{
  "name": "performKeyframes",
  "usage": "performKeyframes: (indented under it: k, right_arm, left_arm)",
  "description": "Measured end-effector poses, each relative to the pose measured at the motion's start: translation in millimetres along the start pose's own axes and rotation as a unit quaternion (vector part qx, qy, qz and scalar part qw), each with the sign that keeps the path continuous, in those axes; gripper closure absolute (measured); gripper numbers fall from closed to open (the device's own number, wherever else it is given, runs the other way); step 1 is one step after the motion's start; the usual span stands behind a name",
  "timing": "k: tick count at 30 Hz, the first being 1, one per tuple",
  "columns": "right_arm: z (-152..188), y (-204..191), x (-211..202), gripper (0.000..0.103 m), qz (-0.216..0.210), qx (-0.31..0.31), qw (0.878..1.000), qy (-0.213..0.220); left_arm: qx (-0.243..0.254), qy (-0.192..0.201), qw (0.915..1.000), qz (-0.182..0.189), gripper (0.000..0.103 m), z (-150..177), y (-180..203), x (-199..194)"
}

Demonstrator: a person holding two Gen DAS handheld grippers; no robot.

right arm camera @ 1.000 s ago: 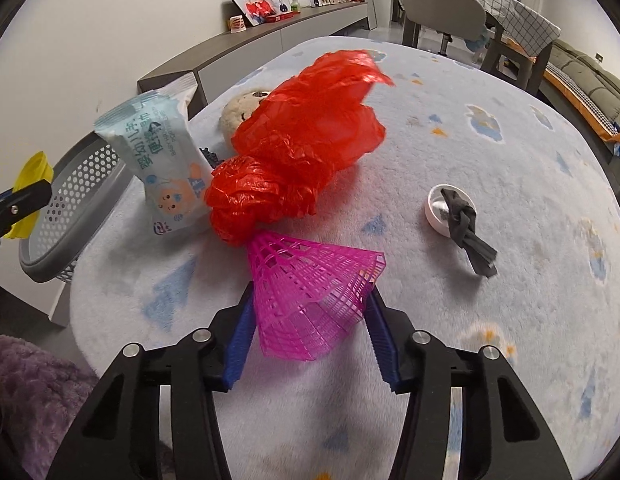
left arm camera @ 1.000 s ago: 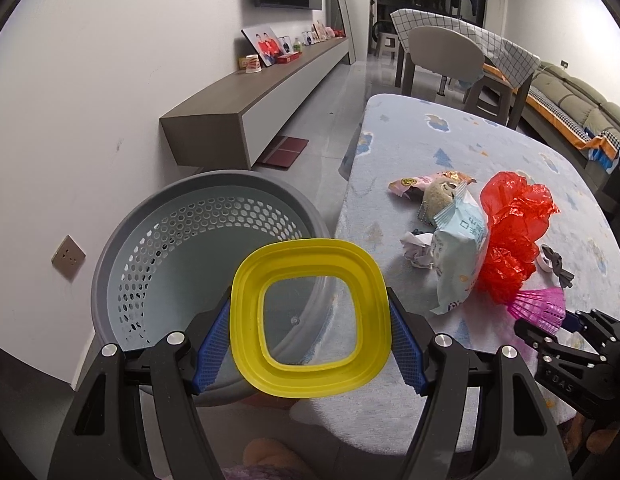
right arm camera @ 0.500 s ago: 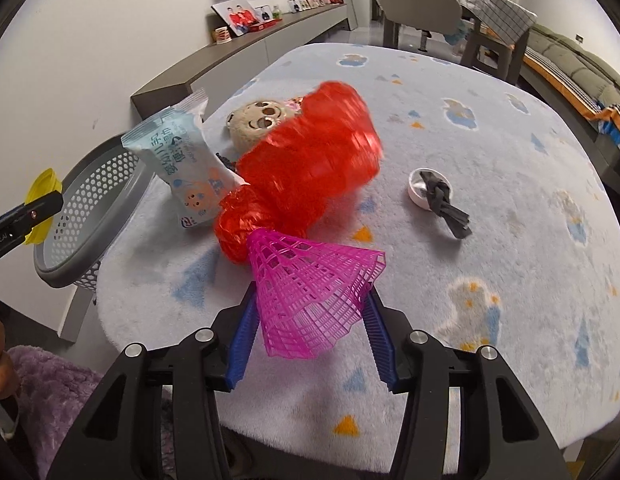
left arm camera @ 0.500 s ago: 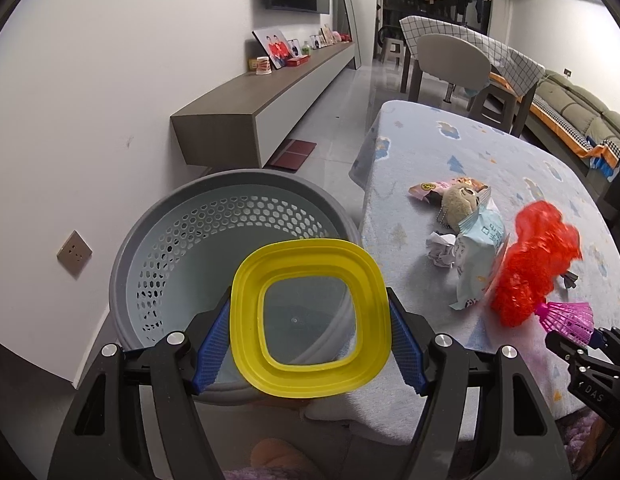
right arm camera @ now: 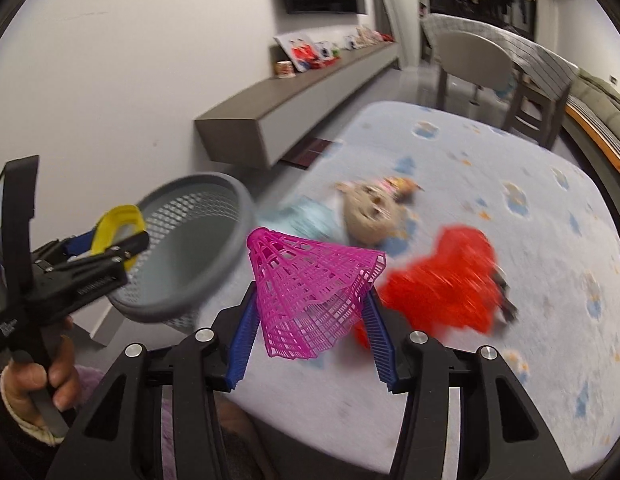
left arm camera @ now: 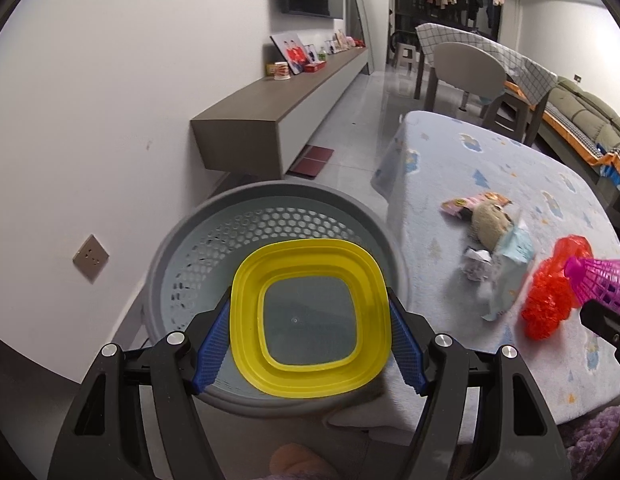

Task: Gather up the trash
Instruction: 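Carry both items over the wastebasket and open both grippers to drop them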

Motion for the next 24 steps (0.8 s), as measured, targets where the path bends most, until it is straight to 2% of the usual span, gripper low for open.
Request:
performKeyframes:
  k: [8, 15, 18, 22, 24]
  right_arm:
    - [-41, -75, 60, 0.054, -0.054, -0.057, 0.997, -0.027]
    - [-58, -116, 108, 0.054, -0.080, -0.083, 0.992, -0.056]
    - [-63, -125, 120, 0.048, -0.083, -0.087, 0.991, -0.057]
    - [-66, -128, 124, 0.037, -0.083, -0.093, 0.991, -0.050]
    - [-67, -126, 124, 0.036, -0.079, -0.092, 0.991, -0.047]
  left_arm:
    - [-0.036, -0.004, 0.9989, -0.029, 0.034, -16, -49, 16]
    - [-0.063, -0.039, 0.9967, -0.033, 0.032, -8, -77, 45]
    - [-0.072, -0.047, 0.9957, -0.032, 0.031, -5, -84, 51]
    - [-0.083, -0.049, 0.9946, -0.038, 0.021, -2, -92, 55]
    - [-0.087, -0.050, 0.9941, -0.040, 0.018, -1, -94, 55]
Point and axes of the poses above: each gripper's, at about its wrist camera, not at the fingertips, and x roughly the way its jaws point, y to its right, z to its underside, the point moved 10 cm from there along x, roughly the way its jaws point, and after that the axes turned 7 degrees about -y, right-handed, at the moved point
